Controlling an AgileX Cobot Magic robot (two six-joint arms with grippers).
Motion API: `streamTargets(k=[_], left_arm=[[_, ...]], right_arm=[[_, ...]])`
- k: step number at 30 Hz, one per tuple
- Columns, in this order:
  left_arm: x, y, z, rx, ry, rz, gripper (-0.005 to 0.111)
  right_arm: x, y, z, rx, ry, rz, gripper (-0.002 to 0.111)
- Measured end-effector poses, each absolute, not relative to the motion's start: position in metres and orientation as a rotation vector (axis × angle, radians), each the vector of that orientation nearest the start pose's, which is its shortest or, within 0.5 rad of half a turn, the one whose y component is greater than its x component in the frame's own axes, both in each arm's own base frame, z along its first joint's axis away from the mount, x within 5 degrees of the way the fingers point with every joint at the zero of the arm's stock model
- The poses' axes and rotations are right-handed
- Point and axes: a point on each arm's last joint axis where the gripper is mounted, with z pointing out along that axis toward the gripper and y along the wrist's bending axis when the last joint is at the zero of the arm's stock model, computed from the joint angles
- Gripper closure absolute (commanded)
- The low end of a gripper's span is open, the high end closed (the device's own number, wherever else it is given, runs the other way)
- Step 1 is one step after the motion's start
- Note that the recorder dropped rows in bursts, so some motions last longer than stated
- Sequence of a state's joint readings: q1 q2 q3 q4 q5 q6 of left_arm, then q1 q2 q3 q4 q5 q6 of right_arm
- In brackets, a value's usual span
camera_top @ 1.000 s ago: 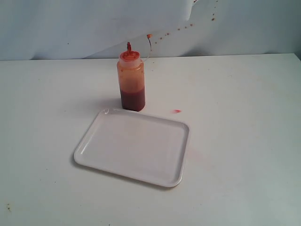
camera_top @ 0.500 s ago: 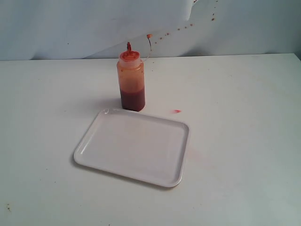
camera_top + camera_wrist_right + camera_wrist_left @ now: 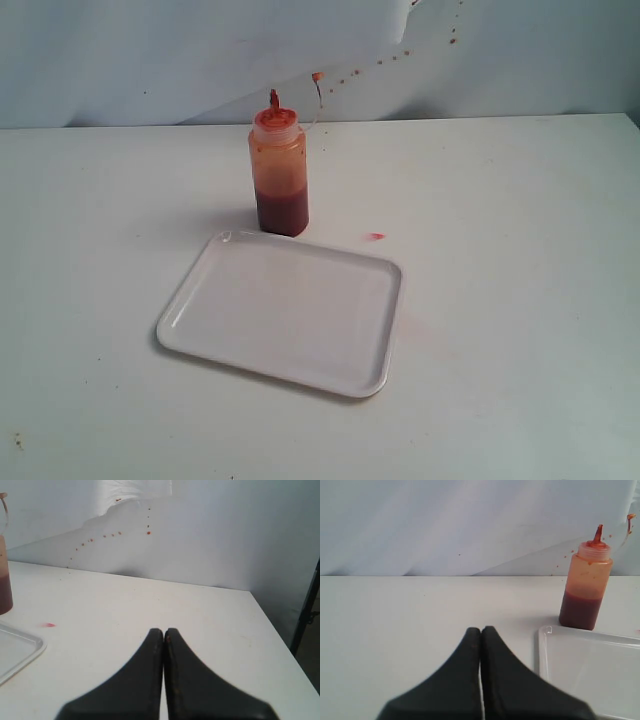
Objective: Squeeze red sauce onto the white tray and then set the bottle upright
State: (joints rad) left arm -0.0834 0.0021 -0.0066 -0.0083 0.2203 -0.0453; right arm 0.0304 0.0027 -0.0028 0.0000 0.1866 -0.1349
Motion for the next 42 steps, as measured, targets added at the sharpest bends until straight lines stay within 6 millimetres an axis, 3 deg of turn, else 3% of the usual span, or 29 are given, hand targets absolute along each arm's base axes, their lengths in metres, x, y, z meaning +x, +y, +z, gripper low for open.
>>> streamTargets(k=[14,20,31,35,39,42], left_arm=[[0.056,-0.005,0.198,0.019,1.667,-0.115,0.107],[0.056,-0.006,0.209,-0.139,1.551,-0.299,0.107],[0.046,0.008,0.250,-0.349,1.037,-0.469,0.107],[0.033,0.011,0.268,-0.308,0.788,-0.480,0.107],[0.033,0.006,0.281,-0.233,0.762,-0.454,0.107],[0.052,0.004,0.302,-0.225,0.836,-0.431,0.107]], right_arm=[[0.056,0.002,0.197,-0.138,1.665,-0.079,0.108],[0.056,0.002,0.197,-0.138,1.665,-0.079,0.108],[0.056,0.002,0.197,-0.138,1.665,-0.079,0.108],[0.056,0.002,0.197,-0.138,1.665,-0.079,0.108],[0.056,0.002,0.197,-0.138,1.665,-0.079,0.108],[0.056,0.002,0.197,-0.138,1.665,-0.079,0.108]])
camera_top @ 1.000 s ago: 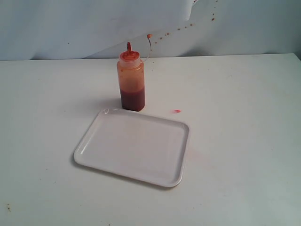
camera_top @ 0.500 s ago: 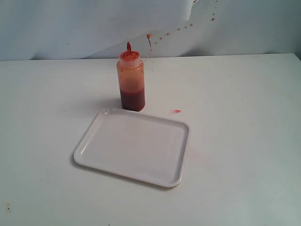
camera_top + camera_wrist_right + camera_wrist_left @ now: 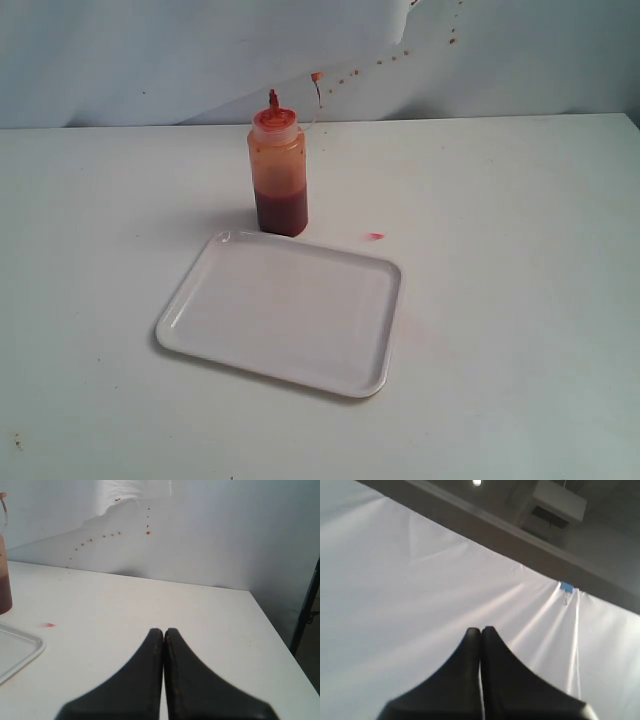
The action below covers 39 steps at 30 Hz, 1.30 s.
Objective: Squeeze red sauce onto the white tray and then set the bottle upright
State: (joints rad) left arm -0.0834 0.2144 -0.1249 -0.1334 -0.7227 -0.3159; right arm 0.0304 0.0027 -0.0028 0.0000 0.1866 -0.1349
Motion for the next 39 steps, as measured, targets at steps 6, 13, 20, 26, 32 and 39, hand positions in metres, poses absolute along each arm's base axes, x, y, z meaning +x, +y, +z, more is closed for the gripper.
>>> streamTargets(k=[6,13,20,26,32,39], left_arm=[[0.131,-0.020,0.312,-0.024,1.140,-0.375,0.107],[0.214,-0.045,0.256,0.131,1.330,-0.503,0.107],[0.289,-0.059,0.170,0.251,1.579,-0.505,0.107],[0.336,-0.067,0.138,0.438,1.588,-0.388,0.107],[0.350,-0.068,0.115,0.453,1.637,-0.385,0.107],[0.358,-0.084,0.093,0.683,1.620,-0.477,0.107]], right_arm=[[0.056,0.002,0.197,-0.138,1.665,-0.079,0.108],[0.056,0.002,0.197,-0.138,1.665,-0.079,0.108],[0.056,0.002,0.197,-0.138,1.665,-0.079,0.108],[0.056,0.002,0.197,-0.138,1.665,-0.079,0.108],[0.056,0.002,0.197,-0.138,1.665,-0.079,0.108],[0.056,0.002,0.197,-0.138,1.665,-0.079,0.108]])
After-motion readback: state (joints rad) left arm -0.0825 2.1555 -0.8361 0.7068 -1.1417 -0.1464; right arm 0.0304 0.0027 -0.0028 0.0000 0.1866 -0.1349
